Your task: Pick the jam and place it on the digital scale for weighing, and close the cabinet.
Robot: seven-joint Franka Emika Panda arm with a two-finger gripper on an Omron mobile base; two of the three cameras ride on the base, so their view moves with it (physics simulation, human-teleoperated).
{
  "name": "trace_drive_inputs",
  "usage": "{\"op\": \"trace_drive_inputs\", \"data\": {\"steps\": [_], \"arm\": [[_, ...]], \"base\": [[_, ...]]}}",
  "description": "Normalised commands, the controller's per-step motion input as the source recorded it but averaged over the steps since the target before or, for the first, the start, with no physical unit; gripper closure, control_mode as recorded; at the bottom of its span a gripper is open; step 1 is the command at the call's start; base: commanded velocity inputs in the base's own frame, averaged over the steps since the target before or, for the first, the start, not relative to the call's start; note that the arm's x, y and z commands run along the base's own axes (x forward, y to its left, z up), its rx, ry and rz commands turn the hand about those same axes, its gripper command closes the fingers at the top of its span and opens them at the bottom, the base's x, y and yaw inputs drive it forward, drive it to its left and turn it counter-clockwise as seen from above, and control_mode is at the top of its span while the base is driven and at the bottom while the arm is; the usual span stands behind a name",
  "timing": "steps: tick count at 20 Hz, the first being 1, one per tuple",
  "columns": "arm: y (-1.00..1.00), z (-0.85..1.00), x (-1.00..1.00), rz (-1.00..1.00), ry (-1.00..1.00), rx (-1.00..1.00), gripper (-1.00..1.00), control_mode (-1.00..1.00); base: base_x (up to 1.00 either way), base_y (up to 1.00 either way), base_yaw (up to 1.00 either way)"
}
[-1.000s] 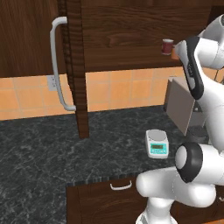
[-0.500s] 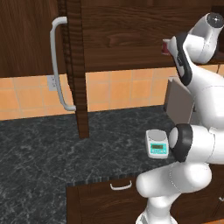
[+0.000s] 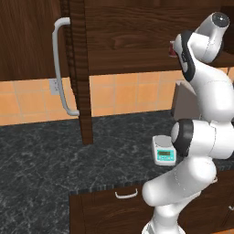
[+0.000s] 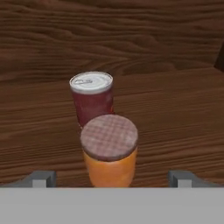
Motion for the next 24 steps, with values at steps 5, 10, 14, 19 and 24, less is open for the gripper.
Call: {"op": "trace_drive_inputs", "data": {"steps": [5, 10, 14, 19, 24], "arm": [[-0.06, -0.08, 0.27, 0.01, 0.02, 0.0, -1.0, -1.0], [0.0, -0.04, 0.29, 0.0, 0.01, 0.0, -1.0, -1.0], [0.0, -0.12, 0.28, 0.0, 0.02, 0.0, -1.0, -1.0], [0.0, -0.16, 0.15, 0.0, 0.0, 0.0, 1.0, -1.0], [0.08, -0.29, -0.03, 0.01, -0.01, -0.02, 1.0, -1.0]], "base": [[0.0, 0.0, 0.0], [0.0, 0.0, 0.0], [0.0, 0.0, 0.0], [0.0, 0.0, 0.0], [0.0, 0.0, 0.0]]}}
